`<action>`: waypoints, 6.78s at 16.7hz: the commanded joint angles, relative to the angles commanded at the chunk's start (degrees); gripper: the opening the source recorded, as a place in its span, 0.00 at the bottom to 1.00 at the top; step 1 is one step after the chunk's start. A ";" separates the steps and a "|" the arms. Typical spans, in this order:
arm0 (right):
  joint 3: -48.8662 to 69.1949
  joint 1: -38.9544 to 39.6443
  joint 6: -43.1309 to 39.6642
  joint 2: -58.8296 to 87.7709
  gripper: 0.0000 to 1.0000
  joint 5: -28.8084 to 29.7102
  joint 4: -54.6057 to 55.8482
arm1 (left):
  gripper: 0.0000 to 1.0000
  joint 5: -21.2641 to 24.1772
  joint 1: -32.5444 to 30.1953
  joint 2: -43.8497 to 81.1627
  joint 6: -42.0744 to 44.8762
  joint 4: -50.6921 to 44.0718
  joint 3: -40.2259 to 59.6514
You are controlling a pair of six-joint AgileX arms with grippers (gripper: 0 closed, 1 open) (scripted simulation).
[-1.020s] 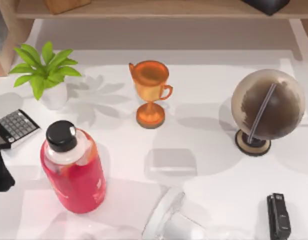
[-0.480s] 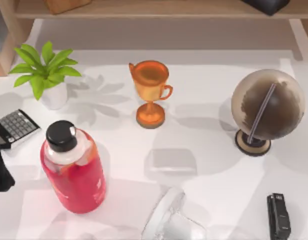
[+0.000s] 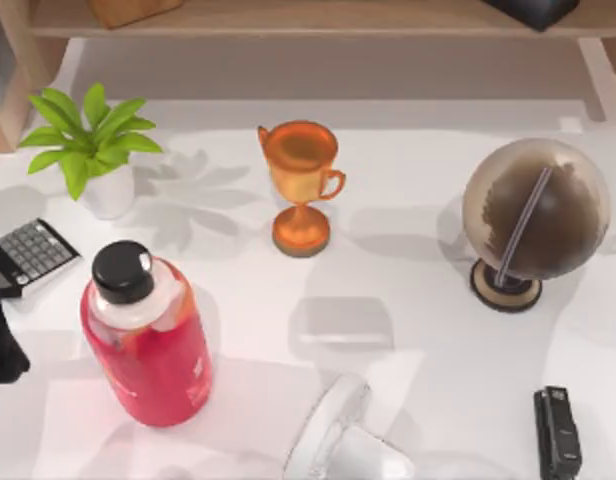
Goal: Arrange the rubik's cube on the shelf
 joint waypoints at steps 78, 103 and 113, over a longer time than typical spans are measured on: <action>-58.29 14.63 8.99 -41.65 0.00 6.65 51.39 | 1.00 0.00 0.00 0.00 0.00 0.00 0.00; -65.07 62.06 18.99 -9.64 0.00 45.07 146.82 | 1.00 0.00 0.00 0.00 0.00 0.00 0.00; -59.45 60.49 19.43 -7.56 0.00 43.39 143.61 | 1.00 0.00 0.00 0.00 0.00 0.00 0.00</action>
